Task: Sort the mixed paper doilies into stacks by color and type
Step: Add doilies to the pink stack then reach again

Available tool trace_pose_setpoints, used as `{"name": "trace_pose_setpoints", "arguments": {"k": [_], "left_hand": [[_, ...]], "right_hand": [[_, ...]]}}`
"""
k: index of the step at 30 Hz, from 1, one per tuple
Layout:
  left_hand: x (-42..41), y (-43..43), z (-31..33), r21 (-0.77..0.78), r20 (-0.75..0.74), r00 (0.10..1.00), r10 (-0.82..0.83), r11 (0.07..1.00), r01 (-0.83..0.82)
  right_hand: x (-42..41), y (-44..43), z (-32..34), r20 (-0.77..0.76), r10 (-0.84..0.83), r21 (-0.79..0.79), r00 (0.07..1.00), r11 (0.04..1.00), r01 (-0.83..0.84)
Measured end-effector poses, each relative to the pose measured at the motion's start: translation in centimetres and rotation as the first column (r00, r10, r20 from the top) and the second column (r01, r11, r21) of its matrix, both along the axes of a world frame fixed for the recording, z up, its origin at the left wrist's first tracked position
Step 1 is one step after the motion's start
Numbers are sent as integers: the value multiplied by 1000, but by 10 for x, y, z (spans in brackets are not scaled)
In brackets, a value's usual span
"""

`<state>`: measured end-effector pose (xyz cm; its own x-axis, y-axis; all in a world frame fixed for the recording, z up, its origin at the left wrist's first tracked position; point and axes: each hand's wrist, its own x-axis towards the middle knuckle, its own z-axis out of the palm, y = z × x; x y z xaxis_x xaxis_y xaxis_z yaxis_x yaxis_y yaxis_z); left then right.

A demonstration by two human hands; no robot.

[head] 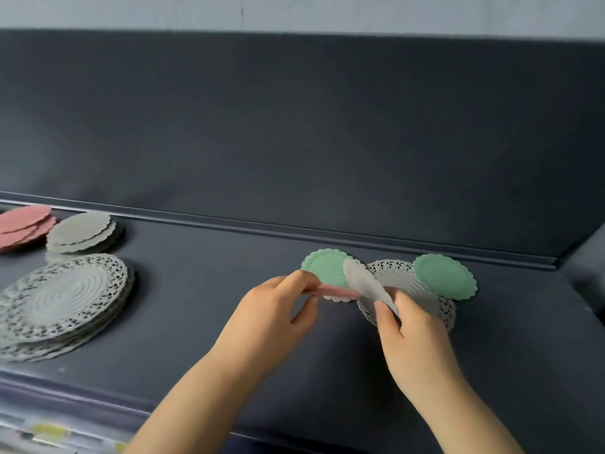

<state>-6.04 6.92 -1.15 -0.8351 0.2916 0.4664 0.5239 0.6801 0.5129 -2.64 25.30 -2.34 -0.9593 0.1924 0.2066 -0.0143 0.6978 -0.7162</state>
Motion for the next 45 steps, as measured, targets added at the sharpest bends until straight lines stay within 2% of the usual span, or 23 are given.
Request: {"name": "trace_pose_setpoints", "arguments": {"k": [4, 10, 14, 18, 21, 23, 26, 28, 33, 38, 41, 45], "left_hand": [[3, -46, 12, 42, -136, 987, -83, 995, 90], [-5, -153, 4, -8, -215, 972, 92, 995, -96], [-10, -239, 4, -67, -240, 961, 136, 986, -156], [-13, -326, -3, -196, -255, 964, 79, 972, -132], [-19, -378, -12, -178, -266, 956, 126, 968, -177], [-22, -400, -19, -203, -233, 966, 116, 965, -165], [-22, -418, -32, -234, -146, 985, 88, 965, -121], [-20, -423, -37, -211, -110, 989, 95, 970, -117], [-25, -415, -34, -160, -115, 987, 114, 978, -132], [-38, -410, -11, -210, -162, 985, 61, 973, -95], [-49, -417, 1, -194, -205, 975, 90, 972, -131], [-63, -429, 1, -193, -250, 956, 156, 959, -206]], "right_hand": [[-4, -47, 11, -3, 68, -143, 998, 987, -68], [-6, -152, 17, -29, 143, -224, 989, 964, -146], [-14, -228, 17, -49, 158, -243, 986, 956, -165], [-24, -302, 11, -68, 199, -195, 978, 958, -209], [-30, -349, 9, -86, 245, -130, 966, 958, -255], [-32, -372, 3, -51, 272, -33, 961, 961, -274], [-29, -393, -7, 13, 285, 106, 959, 953, -284], [-28, -396, -10, 23, 267, 126, 963, 955, -268], [-38, -388, -5, -9, 235, 69, 972, 970, -234], [-55, -381, 4, -3, 256, -58, 967, 965, -256], [-71, -379, 13, -11, 277, -123, 961, 953, -277], [-110, -385, 32, -47, 313, -39, 949, 948, -315]]}}
